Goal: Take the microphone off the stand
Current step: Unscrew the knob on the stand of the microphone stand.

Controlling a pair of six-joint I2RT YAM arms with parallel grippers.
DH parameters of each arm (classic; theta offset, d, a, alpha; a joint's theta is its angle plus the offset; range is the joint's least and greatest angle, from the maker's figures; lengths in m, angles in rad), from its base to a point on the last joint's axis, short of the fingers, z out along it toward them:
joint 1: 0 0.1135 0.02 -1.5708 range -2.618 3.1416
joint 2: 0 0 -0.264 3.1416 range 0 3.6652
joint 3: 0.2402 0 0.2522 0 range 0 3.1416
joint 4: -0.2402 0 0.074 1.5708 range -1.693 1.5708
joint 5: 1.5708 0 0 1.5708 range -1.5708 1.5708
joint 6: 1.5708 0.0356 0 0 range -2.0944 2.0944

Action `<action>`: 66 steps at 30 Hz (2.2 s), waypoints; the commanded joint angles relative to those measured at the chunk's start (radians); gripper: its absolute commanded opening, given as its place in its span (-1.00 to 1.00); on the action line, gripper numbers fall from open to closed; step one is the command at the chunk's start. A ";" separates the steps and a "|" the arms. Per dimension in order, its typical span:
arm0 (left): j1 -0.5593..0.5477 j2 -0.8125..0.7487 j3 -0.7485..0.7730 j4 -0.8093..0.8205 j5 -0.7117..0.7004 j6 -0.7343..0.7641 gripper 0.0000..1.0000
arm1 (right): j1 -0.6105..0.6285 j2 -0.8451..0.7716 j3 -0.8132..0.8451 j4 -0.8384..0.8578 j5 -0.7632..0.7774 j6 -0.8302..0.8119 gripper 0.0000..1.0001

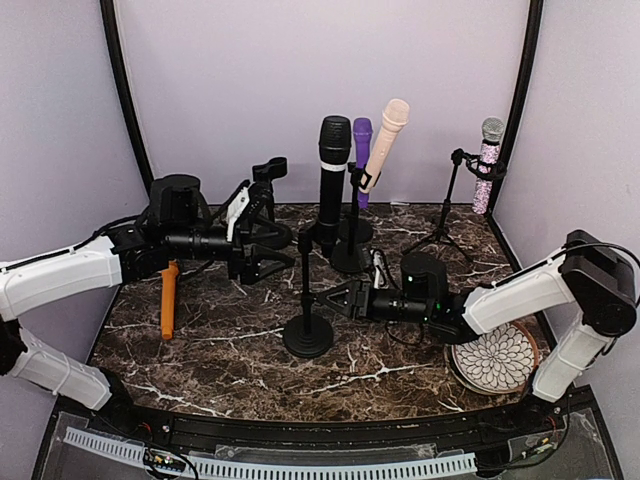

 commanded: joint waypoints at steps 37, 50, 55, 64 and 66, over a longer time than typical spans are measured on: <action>-0.016 0.080 0.130 -0.008 -0.023 -0.003 0.55 | -0.003 0.122 -0.005 0.208 -0.067 -0.114 -1.00; -0.016 0.098 0.127 -0.023 -0.025 0.022 -0.04 | 0.003 0.086 0.005 0.091 0.029 -0.368 -1.00; -0.016 0.116 0.128 -0.007 0.026 0.006 -0.14 | 0.024 0.077 -0.006 0.085 0.084 -0.479 -1.00; -0.017 0.122 0.101 0.006 0.057 0.017 -0.40 | 0.100 0.055 -0.052 0.157 0.293 -0.652 -1.00; -0.017 0.121 0.096 0.009 0.063 0.017 -0.46 | 0.105 0.042 -0.064 0.180 0.322 -0.652 -1.00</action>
